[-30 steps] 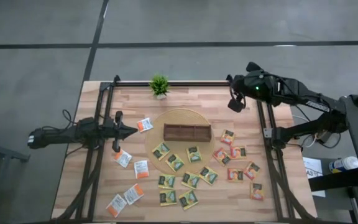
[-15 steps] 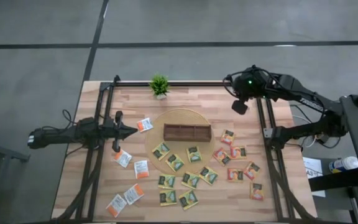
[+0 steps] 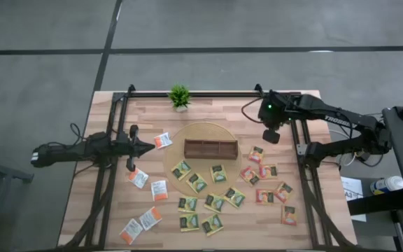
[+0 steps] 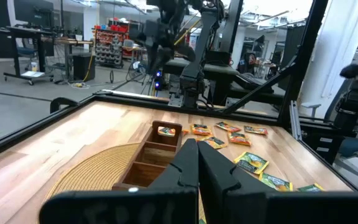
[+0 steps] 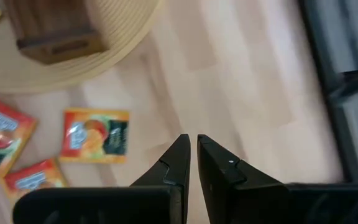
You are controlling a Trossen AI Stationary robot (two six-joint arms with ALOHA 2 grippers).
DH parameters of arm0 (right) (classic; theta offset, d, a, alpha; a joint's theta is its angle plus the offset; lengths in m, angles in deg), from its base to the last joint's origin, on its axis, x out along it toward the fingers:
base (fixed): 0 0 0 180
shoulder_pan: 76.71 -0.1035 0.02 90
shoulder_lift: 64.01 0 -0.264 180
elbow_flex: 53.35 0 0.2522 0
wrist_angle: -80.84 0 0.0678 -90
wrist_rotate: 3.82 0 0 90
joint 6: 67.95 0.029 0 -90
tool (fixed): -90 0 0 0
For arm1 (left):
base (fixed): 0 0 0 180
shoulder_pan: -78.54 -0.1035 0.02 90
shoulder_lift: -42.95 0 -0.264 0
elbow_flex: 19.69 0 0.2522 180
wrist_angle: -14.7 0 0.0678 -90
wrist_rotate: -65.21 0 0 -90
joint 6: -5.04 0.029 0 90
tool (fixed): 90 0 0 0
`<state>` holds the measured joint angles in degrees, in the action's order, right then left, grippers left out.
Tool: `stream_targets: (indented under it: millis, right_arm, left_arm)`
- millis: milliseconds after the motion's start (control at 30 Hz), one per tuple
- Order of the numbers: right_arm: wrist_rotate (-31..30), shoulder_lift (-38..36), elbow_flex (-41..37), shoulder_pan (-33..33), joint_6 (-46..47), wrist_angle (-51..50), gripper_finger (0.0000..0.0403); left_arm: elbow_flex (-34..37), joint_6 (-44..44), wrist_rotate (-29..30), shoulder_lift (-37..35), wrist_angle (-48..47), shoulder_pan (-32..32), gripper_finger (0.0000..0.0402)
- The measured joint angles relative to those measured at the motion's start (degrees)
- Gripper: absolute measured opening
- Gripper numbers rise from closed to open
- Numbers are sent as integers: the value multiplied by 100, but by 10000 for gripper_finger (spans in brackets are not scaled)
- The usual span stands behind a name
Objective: Pick & Place Tea
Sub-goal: Put the orange tea bag into the right section of the wooden organizer
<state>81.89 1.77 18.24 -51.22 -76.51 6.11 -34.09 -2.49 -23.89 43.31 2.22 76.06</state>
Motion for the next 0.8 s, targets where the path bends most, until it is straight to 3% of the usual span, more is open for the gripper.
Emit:
stream_targets:
  millis: [333,800]
  right_arm:
    - [781,245,-549,2,-63,141,49]
    - [1078,1039,-594,-171,253,395,172]
  left_arm:
    - [0,0,0,0,-2,-2,0]
    - [0,0,0,0,0,-2,0]
